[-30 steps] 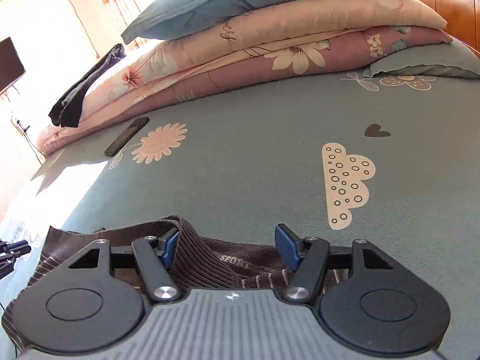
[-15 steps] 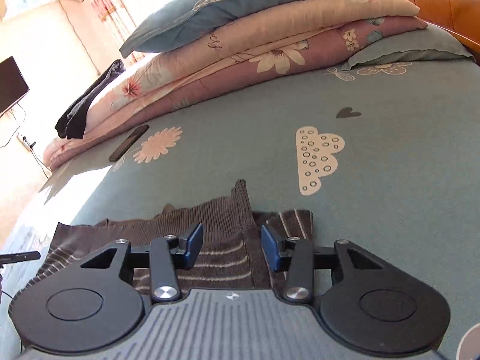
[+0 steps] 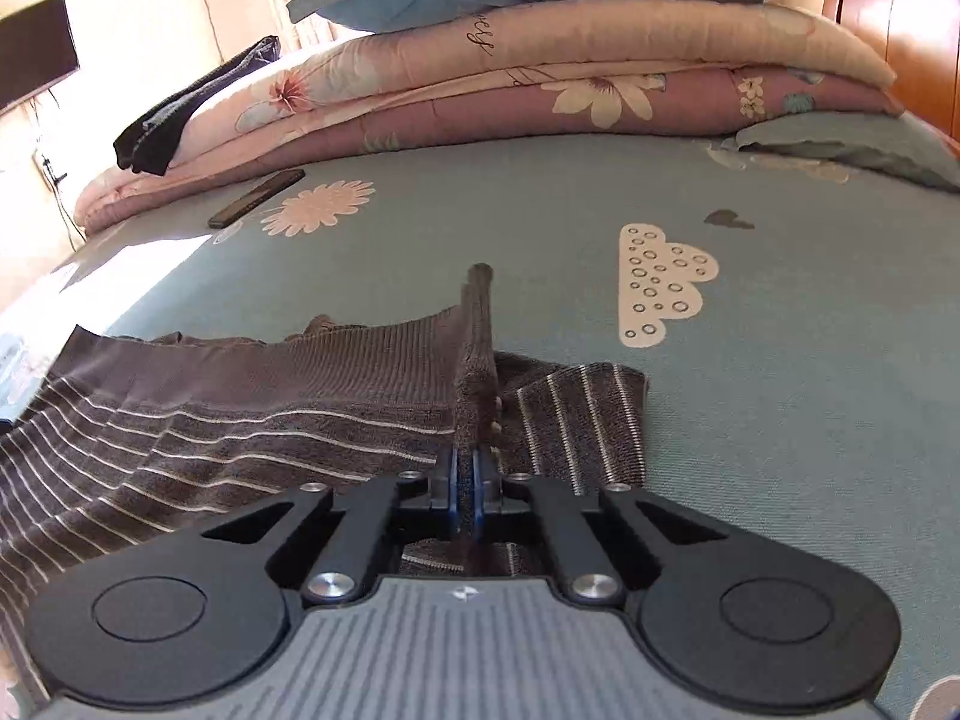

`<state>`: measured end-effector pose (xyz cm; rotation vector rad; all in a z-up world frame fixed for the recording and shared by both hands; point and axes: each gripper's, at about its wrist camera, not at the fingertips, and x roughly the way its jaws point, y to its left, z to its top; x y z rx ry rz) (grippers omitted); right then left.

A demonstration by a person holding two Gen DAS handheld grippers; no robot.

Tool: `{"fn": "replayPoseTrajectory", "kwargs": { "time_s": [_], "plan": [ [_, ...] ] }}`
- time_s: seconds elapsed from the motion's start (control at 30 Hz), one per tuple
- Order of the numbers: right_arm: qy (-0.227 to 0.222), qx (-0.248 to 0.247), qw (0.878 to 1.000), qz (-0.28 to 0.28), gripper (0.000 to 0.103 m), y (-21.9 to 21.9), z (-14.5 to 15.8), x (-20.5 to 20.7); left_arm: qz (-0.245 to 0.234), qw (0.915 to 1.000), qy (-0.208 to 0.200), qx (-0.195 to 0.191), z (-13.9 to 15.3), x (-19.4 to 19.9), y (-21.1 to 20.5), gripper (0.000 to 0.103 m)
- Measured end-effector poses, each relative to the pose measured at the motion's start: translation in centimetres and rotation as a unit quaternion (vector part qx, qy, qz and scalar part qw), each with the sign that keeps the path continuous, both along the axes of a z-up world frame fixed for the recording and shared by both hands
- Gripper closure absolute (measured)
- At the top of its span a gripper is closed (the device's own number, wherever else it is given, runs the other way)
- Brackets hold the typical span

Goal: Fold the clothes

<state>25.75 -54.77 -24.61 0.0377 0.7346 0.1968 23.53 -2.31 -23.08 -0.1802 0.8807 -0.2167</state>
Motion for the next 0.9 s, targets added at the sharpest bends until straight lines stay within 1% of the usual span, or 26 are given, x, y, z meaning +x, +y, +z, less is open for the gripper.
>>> {"fn": "replayPoseTrajectory", "kwargs": {
  "time_s": [0.03, 0.07, 0.13, 0.2, 0.27, 0.33, 0.37, 0.43, 0.53, 0.7, 0.77, 0.87, 0.9],
  "plan": [
    [-0.006, -0.013, 1.0, -0.013, 0.098, 0.1, 0.4, -0.4, 0.0, 1.0, -0.004, 0.001, 0.1, -0.1, -0.1, 0.074],
    [-0.016, -0.011, 0.999, -0.026, 0.098, -0.2, 1.1, -0.9, -0.002, 0.9999, -0.01, 0.003, 0.2, -0.1, -0.1, 0.074],
    [-0.026, 0.007, 0.999, -0.043, 0.098, -1.3, 2.4, -1.7, -0.002, 0.9998, -0.018, 0.005, 0.4, 0.2, -0.3, 0.074],
    [-0.026, 0.029, 0.998, -0.049, 0.098, -2.6, 3.3, -2.2, 0.0, 0.9997, -0.023, 0.006, 0.3, 1.3, -0.3, 0.074],
    [-0.009, 0.029, 0.998, -0.048, 0.098, -2.9, 2.8, -1.8, 0.002, 0.9996, -0.027, 0.008, 0.3, 2.4, -0.4, 0.077],
    [0.018, 0.017, 0.999, -0.047, 0.098, -2.4, 1.5, -1.0, 0.004, 0.9994, -0.032, 0.009, 0.3, 3.5, -0.4, 0.077],
    [0.024, 0.013, 0.998, -0.049, 0.098, -2.2, 1.1, -0.7, 0.005, 0.9994, -0.034, 0.009, 0.3, 4.0, -0.5, 0.077],
    [0.028, 0.013, 0.998, -0.051, 0.097, -1.8, 0.1, -0.4, 0.007, 0.9992, -0.039, 0.011, 0.2, 5.1, -0.5, 0.077],
    [0.033, 0.026, 0.998, -0.056, 0.097, -1.9, -0.9, -0.3, -0.008, 0.9992, -0.034, 0.018, -0.2, 6.2, -1.2, 0.077],
    [0.032, 0.044, 0.997, -0.058, 0.097, -2.5, -1.4, -0.4, -0.036, 0.9986, -0.024, 0.03, -1.0, 7.8, -2.3, 0.078],
    [0.032, 0.044, 0.997, -0.057, 0.097, -2.4, -1.4, -0.3, -0.047, 0.9981, -0.021, 0.035, -1.4, 8.5, -2.7, 0.077],
    [0.03, 0.044, 0.997, -0.057, 0.097, -2.4, -1.4, -0.5, -0.027, 0.9991, -0.017, 0.028, -1.4, 8.5, -2.3, 0.07],
    [0.029, 0.043, 0.997, -0.057, 0.097, -2.3, -1.3, -0.6, -0.025, 0.9994, -0.013, 0.022, -1.5, 8.4, -2.2, 0.073]
  ]
}}
